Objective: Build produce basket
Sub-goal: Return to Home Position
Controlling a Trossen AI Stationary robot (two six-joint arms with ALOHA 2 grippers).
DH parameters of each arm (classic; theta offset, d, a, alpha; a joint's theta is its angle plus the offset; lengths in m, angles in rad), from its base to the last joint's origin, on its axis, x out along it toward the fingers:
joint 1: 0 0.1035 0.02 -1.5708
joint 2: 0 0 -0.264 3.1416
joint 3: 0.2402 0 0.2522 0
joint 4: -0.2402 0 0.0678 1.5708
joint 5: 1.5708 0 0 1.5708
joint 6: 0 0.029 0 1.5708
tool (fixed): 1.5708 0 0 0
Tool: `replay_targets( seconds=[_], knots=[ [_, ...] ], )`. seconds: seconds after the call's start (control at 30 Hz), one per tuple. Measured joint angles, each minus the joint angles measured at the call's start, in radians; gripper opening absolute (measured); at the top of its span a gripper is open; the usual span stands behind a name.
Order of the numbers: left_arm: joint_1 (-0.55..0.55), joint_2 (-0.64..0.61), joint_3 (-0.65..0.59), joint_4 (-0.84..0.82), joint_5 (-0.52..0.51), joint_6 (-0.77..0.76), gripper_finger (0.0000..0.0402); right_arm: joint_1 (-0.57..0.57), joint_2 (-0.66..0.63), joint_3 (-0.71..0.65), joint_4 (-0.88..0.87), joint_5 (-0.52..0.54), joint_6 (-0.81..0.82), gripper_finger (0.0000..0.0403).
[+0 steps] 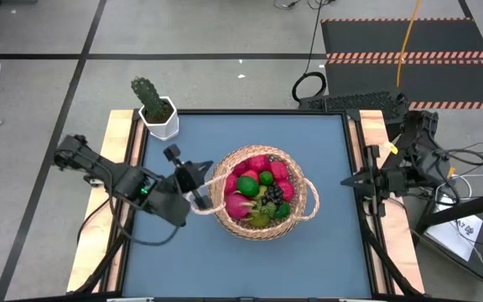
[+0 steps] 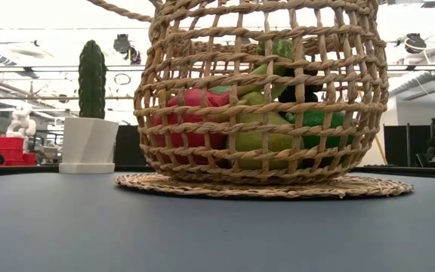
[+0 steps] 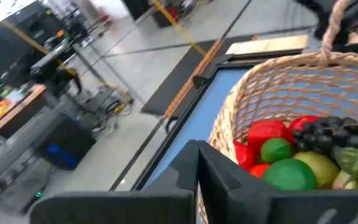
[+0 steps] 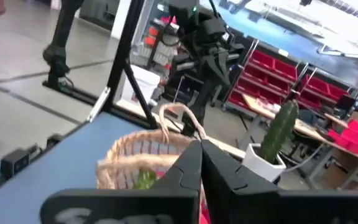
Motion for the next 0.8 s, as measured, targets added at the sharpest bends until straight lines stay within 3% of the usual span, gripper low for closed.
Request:
replay_targets(
  seconds=[0.23,0.4,0.6,0.8],
  knots=[
    [0.033,-0.221,-0.391,0.570,0.122,0.333,0.0016,-0.031,-0.060,-0.028,-0.067,0.060,0.030,0.0000],
    [0.047,-0.357,-0.624,0.895,0.144,0.510,0.0004,-0.048,-0.095,-0.107,-0.051,0.078,0.040,0.0000],
    [0.075,-0.529,-0.824,1.019,0.314,0.508,0.0022,-0.076,-0.141,-0.176,-0.046,0.078,0.102,0.0000],
    [0.078,-0.654,-0.972,1.073,0.325,0.489,0.0025,-0.113,-0.189,-0.213,-0.041,0.075,0.103,0.0000]
  ],
)
